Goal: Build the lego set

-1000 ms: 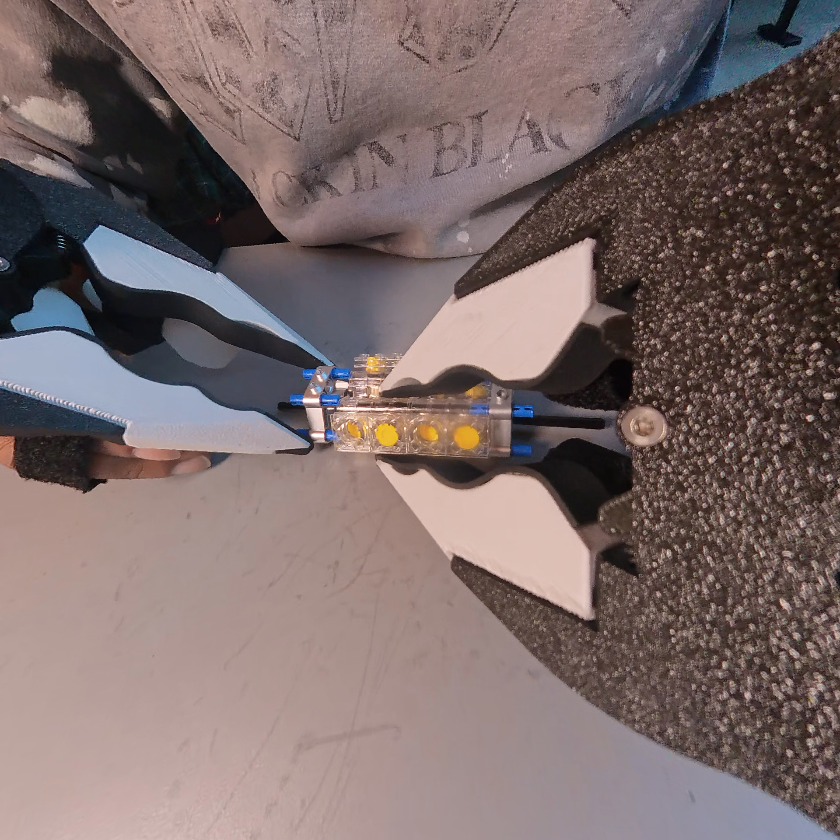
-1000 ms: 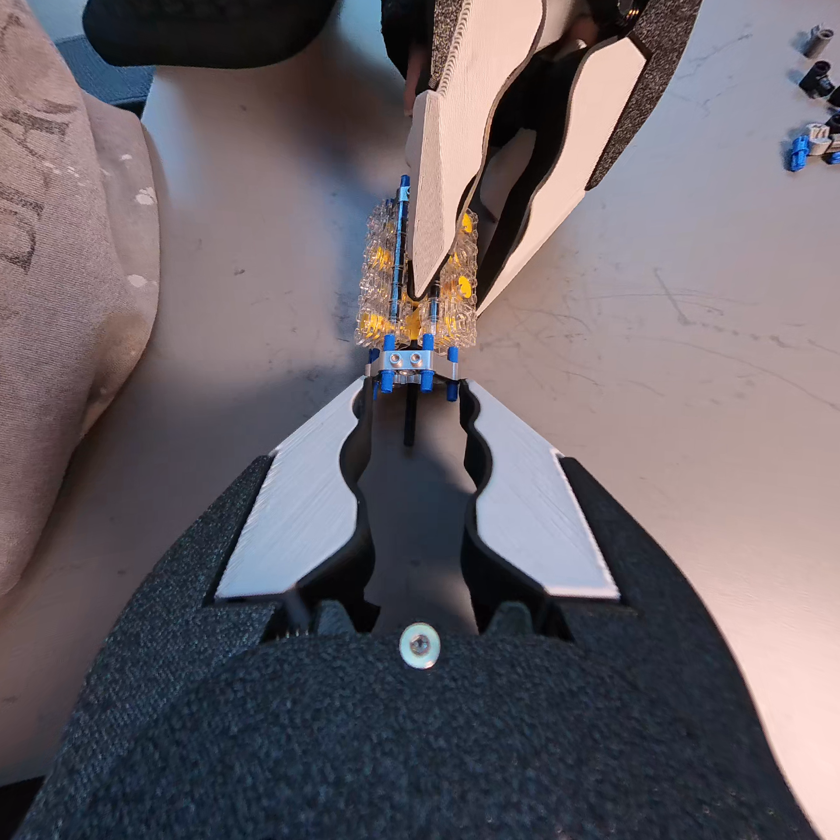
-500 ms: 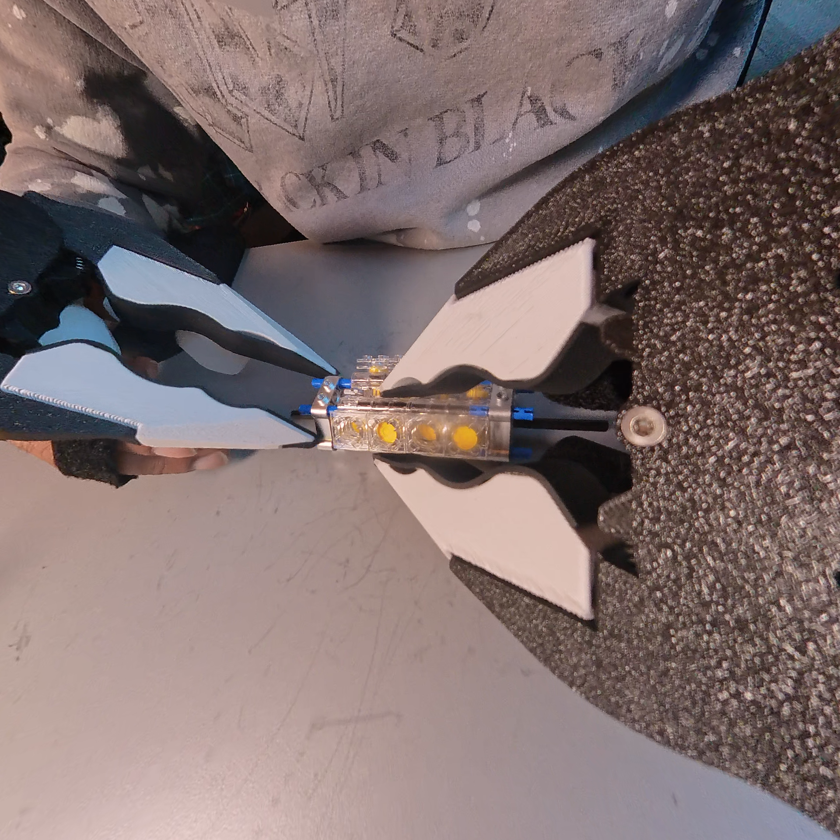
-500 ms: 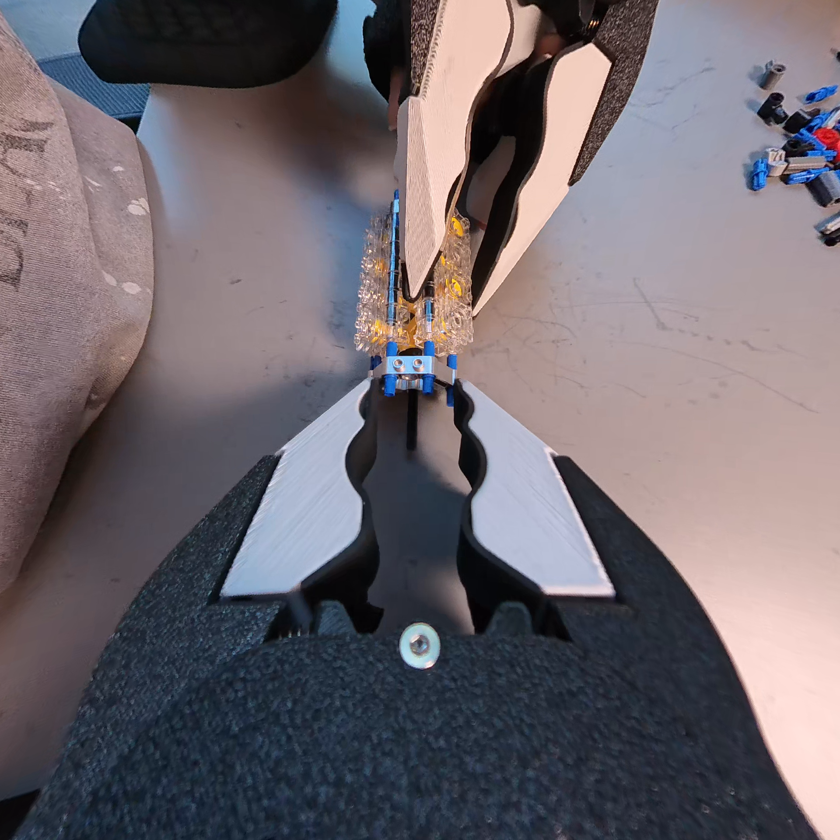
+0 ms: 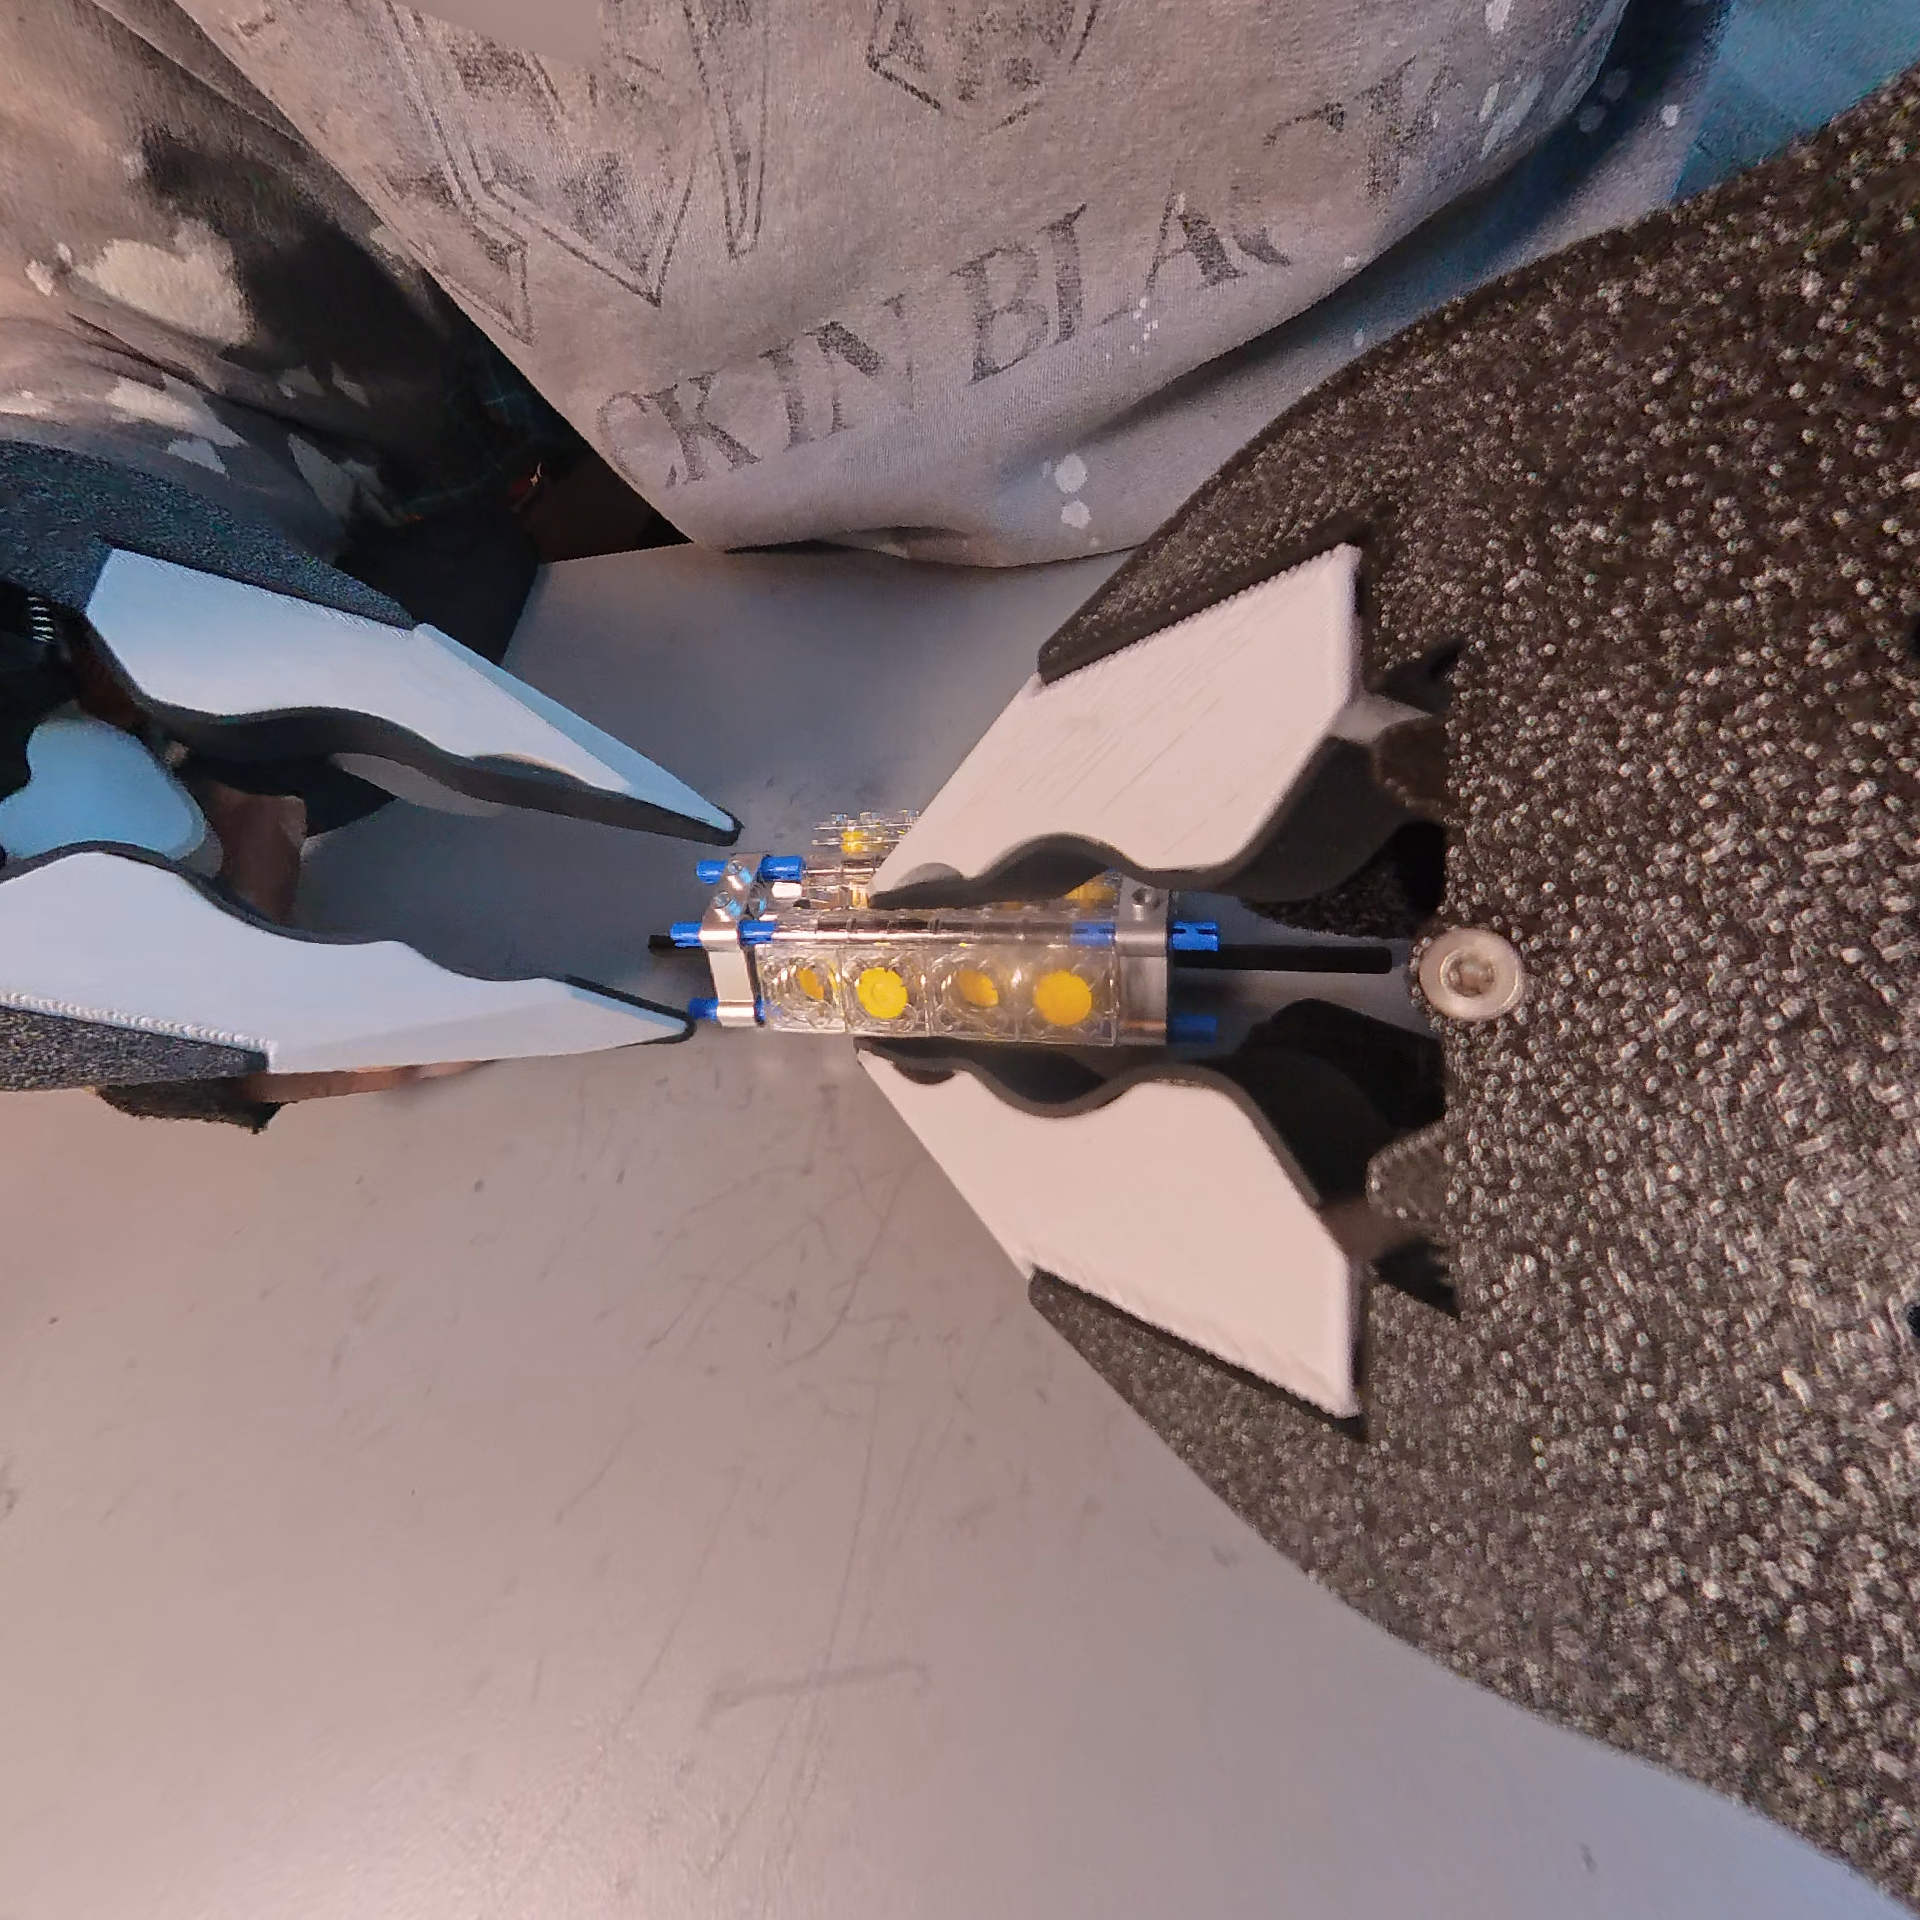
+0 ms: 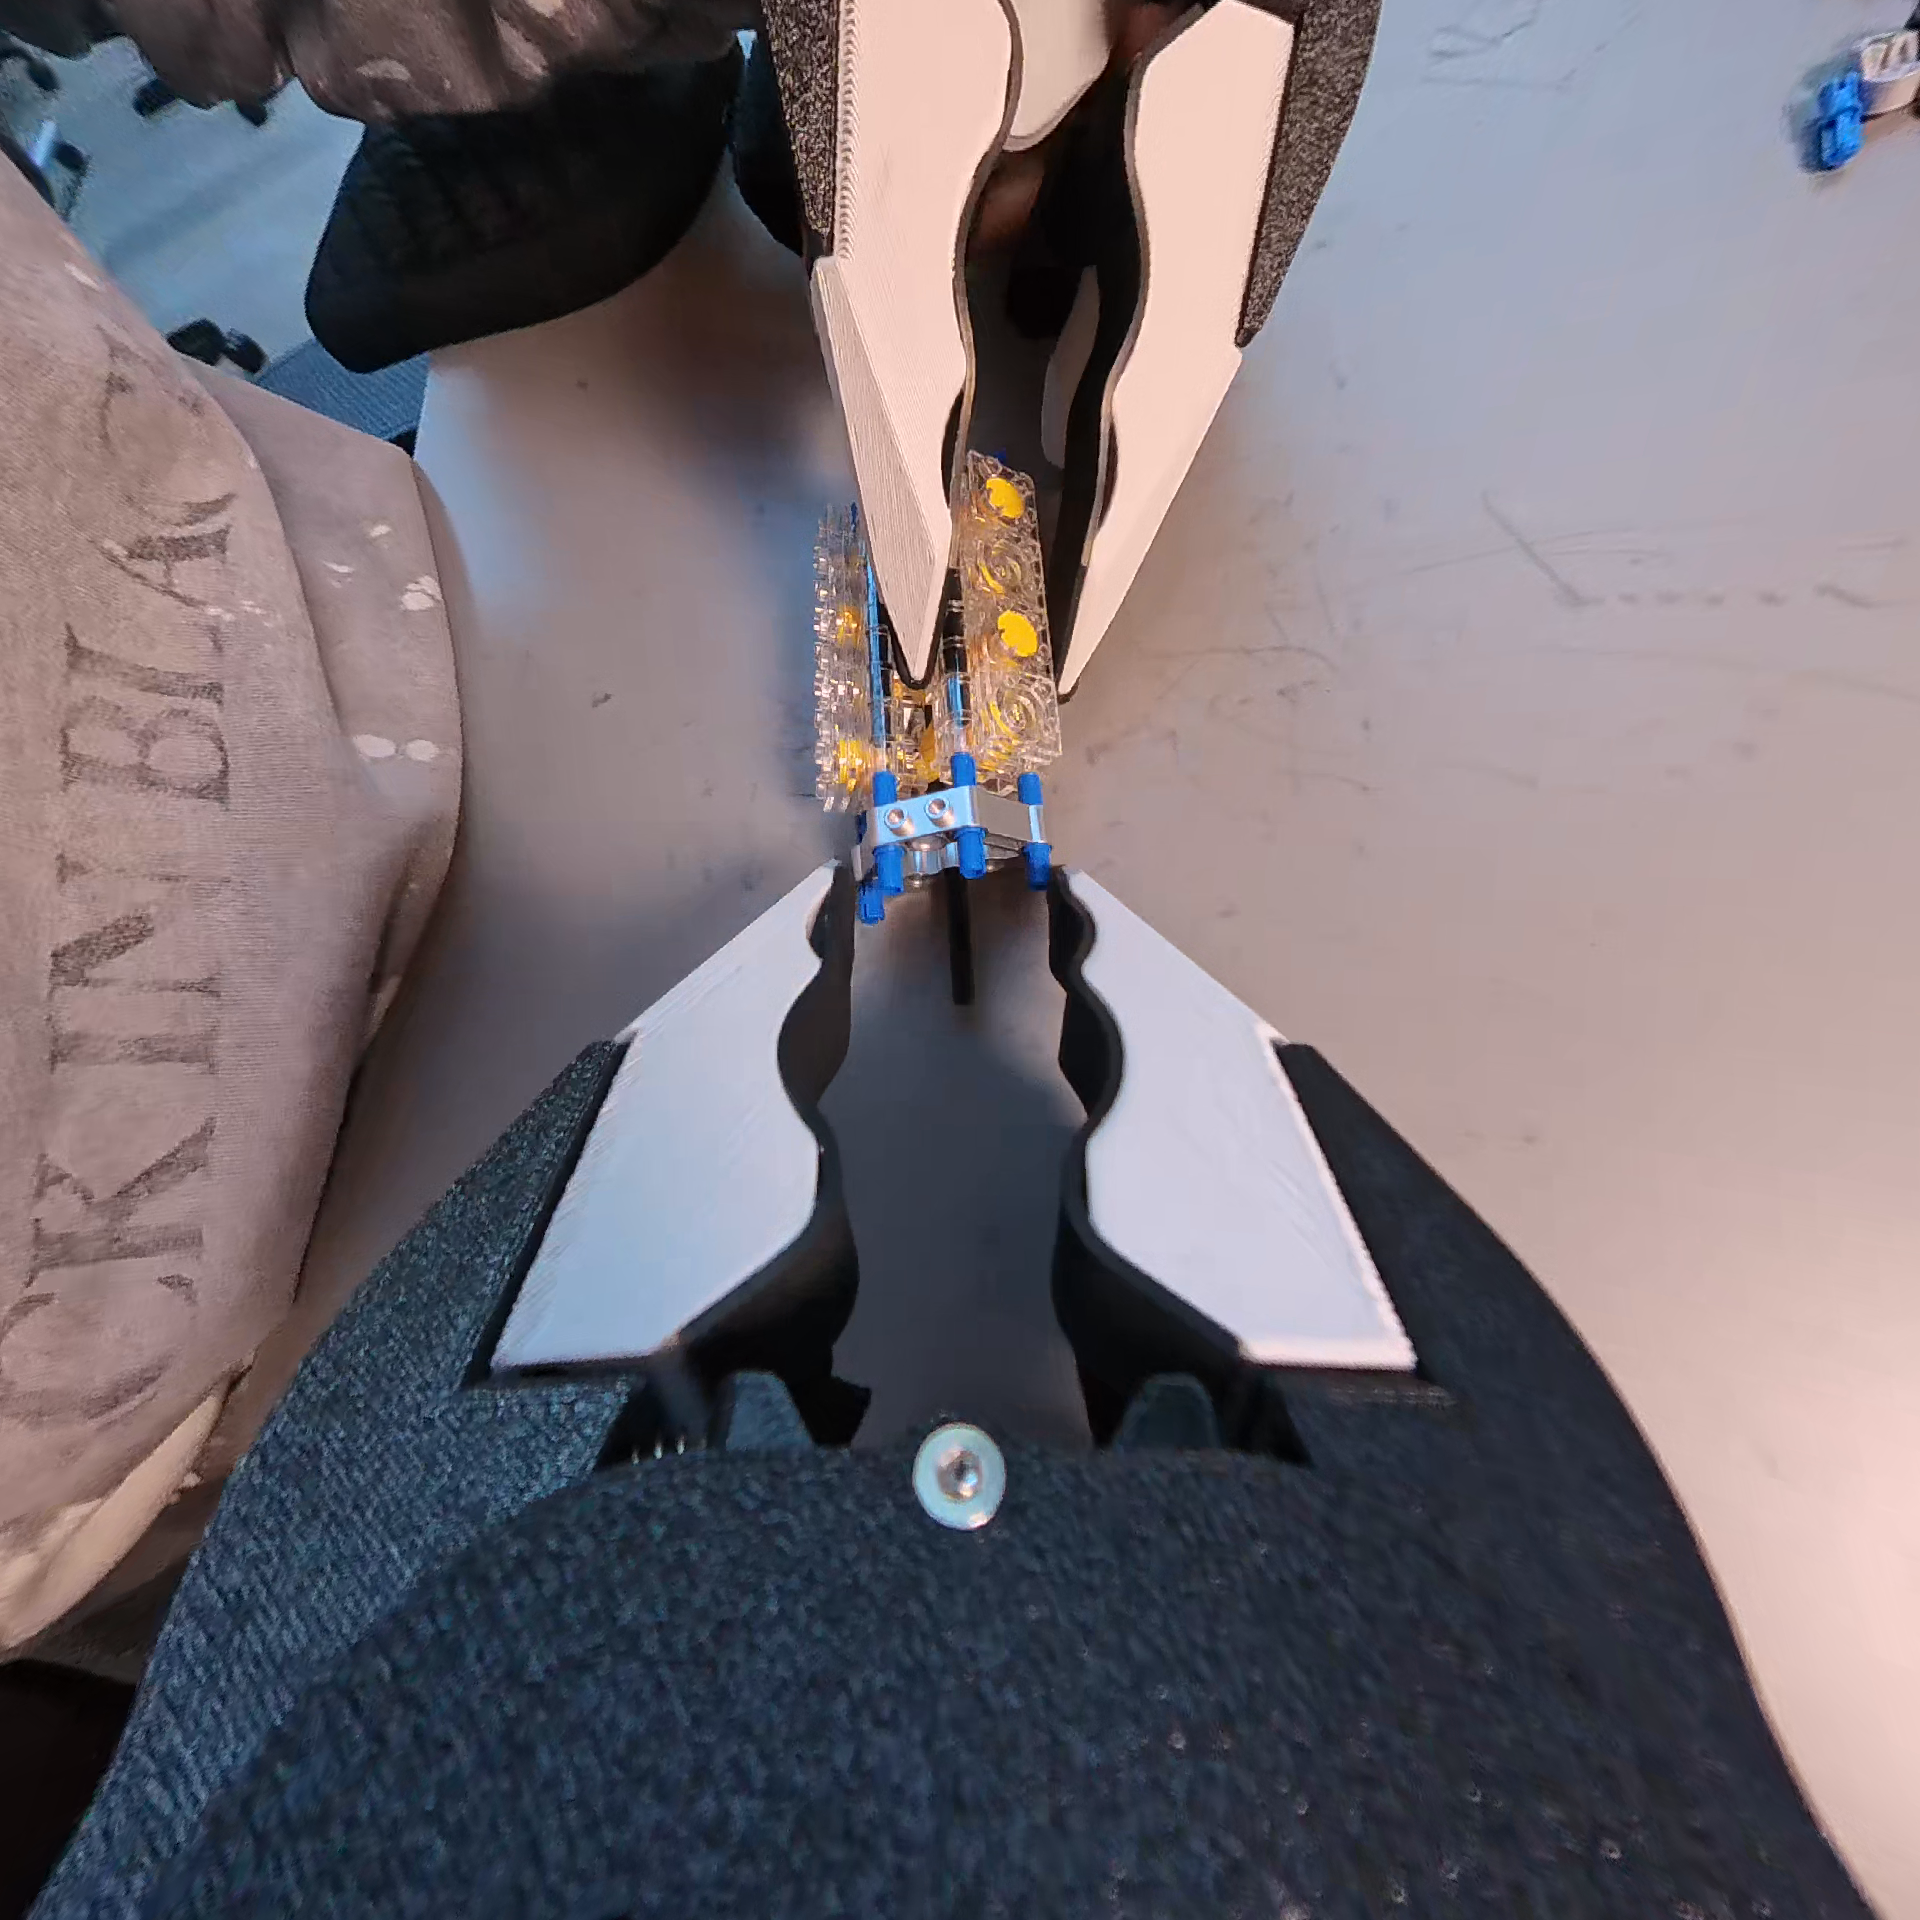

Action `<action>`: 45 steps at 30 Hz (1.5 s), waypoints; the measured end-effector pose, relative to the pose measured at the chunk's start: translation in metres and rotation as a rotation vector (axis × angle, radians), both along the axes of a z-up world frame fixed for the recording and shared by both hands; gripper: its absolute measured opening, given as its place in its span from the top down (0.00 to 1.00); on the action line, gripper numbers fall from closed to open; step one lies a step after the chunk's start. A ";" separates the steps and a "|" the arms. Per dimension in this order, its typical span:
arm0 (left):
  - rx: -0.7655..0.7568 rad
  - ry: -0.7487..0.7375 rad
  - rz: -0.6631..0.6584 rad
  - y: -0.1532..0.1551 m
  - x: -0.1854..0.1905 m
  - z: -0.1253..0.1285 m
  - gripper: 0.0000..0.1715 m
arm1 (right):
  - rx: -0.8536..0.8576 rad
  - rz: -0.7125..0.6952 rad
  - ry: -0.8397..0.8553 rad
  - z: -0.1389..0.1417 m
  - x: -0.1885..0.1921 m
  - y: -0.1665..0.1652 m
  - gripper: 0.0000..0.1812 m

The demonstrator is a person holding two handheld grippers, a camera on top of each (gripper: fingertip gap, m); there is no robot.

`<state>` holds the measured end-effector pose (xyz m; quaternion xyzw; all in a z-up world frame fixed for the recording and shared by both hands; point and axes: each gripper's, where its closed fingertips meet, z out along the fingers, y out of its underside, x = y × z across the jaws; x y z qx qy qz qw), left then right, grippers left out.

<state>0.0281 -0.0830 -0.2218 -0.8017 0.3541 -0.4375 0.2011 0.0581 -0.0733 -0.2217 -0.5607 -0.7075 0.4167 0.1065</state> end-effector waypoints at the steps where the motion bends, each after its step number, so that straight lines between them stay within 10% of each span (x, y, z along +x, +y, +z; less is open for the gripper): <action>1: 0.004 0.000 -0.004 0.000 0.000 0.000 0.87 | 0.002 -0.003 -0.005 0.000 -0.001 0.000 0.81; 45: -0.035 -0.022 -0.001 -0.006 0.008 0.002 0.87 | 0.165 0.119 0.039 -0.008 0.005 -0.009 0.83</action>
